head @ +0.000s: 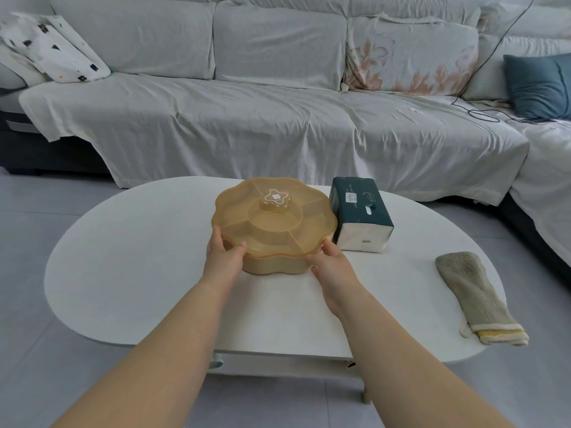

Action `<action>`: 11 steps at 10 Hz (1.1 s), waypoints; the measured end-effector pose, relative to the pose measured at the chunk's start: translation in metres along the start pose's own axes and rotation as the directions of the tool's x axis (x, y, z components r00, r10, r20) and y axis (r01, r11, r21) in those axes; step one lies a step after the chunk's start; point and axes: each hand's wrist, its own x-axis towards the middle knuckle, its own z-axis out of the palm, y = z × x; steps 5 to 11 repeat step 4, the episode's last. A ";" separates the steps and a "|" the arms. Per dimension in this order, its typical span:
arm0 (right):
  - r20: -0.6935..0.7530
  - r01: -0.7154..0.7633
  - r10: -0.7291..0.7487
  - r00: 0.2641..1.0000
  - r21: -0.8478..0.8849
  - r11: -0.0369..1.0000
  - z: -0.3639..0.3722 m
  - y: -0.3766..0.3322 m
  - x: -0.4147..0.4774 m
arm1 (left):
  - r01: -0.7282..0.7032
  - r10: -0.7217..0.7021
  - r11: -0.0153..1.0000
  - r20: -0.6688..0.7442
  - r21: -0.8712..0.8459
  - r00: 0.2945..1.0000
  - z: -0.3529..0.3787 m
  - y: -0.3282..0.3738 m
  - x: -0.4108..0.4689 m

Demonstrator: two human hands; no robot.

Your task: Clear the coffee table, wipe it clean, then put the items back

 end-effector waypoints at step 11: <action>-0.130 0.112 -0.336 0.933 -0.783 0.612 -0.024 0.030 -0.045 | -0.255 0.415 0.681 -0.075 0.687 0.907 -0.039 -0.029 -0.072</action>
